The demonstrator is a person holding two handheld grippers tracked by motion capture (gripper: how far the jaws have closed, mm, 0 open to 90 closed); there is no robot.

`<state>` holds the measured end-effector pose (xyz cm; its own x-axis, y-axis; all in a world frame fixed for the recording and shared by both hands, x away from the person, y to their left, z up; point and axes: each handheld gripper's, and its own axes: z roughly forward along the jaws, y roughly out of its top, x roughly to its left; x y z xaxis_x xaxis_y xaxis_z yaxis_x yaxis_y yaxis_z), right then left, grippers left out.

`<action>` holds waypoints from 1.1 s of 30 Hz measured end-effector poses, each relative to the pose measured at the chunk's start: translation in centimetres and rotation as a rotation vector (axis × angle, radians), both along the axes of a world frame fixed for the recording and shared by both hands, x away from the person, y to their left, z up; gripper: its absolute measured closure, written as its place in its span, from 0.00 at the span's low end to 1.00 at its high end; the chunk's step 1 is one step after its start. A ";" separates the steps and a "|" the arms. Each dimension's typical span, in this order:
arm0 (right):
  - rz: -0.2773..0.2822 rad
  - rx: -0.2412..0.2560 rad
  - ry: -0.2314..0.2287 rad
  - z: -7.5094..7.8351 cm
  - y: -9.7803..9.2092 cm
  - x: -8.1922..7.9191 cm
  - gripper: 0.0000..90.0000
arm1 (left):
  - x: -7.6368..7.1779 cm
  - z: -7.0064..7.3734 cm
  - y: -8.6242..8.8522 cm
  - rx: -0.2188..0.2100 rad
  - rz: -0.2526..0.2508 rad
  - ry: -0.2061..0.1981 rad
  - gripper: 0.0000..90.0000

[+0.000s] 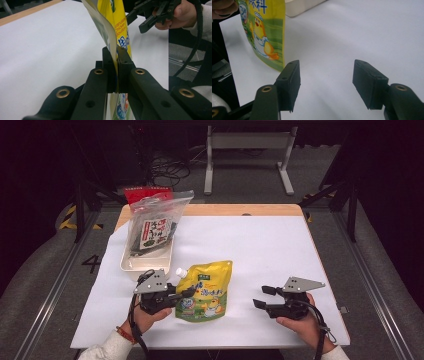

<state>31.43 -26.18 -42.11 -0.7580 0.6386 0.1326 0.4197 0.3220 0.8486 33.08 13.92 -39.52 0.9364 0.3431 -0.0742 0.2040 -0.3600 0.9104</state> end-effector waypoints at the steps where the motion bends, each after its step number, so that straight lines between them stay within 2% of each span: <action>1: -0.002 0.000 0.000 -0.1 -0.1 0.0 0.42 | 0.0 0.0 0.0 0.001 -0.002 -0.004 0.98; 11: -0.009 -0.006 -0.005 -0.2 -0.2 0.2 0.40 | -0.1 0.8 0.5 0.020 0.003 -0.055 0.98; 15: -0.012 0.003 0.007 -0.4 -0.2 0.2 0.40 | 0.0 1.0 0.9 0.014 0.020 -0.062 0.98; 23: -0.008 -0.006 0.010 -0.7 -0.3 -0.3 0.38 | 0.3 2.5 2.0 -0.008 0.030 -0.109 0.98; 28: -0.023 0.007 0.017 -0.8 -0.6 -0.4 0.38 | 0.5 3.9 3.6 -0.028 0.048 -0.148 0.98; 33: -0.025 0.003 0.025 -1.0 -0.5 -0.5 0.37 | 1.1 5.7 5.9 -0.058 0.091 -0.193 0.98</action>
<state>30.97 -26.69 -43.07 -0.7382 0.6569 0.1535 0.4489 0.3084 0.8387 34.22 19.82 -33.79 0.9004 0.4274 0.0814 0.0532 -0.2940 0.9543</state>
